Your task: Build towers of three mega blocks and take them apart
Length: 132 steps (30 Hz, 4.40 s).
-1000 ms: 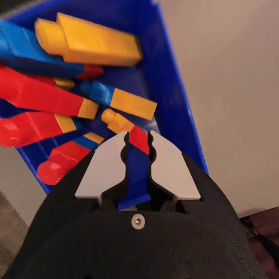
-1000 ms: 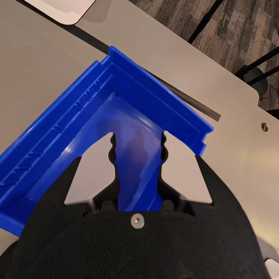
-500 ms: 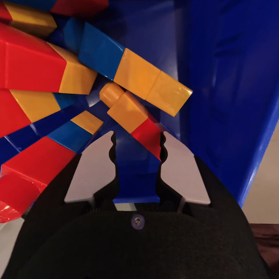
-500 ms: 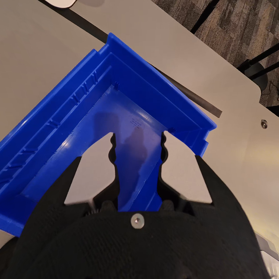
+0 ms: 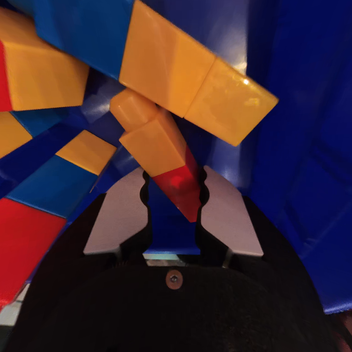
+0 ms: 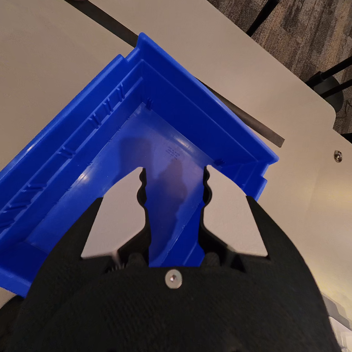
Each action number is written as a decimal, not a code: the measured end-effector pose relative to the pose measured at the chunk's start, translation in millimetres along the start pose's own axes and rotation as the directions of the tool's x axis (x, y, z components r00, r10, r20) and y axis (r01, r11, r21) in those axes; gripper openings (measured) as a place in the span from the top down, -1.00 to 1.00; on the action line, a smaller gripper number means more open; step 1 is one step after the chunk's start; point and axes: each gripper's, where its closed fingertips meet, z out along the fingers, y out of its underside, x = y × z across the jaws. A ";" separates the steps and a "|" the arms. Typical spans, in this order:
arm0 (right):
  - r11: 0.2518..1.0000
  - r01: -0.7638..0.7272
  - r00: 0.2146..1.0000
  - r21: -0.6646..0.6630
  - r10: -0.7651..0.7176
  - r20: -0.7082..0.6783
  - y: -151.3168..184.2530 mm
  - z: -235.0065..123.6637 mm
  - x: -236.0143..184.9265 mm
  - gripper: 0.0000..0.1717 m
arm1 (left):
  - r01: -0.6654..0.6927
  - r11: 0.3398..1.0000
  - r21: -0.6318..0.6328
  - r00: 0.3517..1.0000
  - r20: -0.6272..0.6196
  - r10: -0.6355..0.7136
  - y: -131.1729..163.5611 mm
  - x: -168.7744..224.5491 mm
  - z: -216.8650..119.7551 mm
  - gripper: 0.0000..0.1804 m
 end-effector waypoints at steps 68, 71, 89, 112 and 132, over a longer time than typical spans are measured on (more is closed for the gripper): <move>0.725 -0.363 0.355 0.585 -0.474 0.806 -146.0 -170.2 -294.0 0.35 | -0.119 0.168 0.979 0.301 -0.126 0.945 7.9 249.5 -220.4 0.59; 0.751 -0.260 0.499 0.607 -0.434 0.750 -141.5 -174.0 -248.3 0.31 | -0.151 0.171 0.974 0.325 -0.115 0.939 6.6 245.5 -217.5 0.59; 0.828 -0.412 0.877 -0.380 0.474 0.083 123.0 -17.0 27.7 0.90 | -0.141 0.132 0.981 0.430 -0.060 0.901 13.1 200.2 -243.5 0.60; 0.766 -0.564 0.790 -0.310 0.609 0.068 132.9 -19.0 49.1 0.92 | -0.063 0.105 0.992 0.483 -0.062 0.874 17.3 155.6 -261.5 0.60; 0.600 -0.423 0.506 0.679 -0.465 0.726 -149.1 -213.2 -236.5 0.14 | 0.070 0.076 0.995 0.273 -0.092 0.958 17.6 257.6 -248.5 0.60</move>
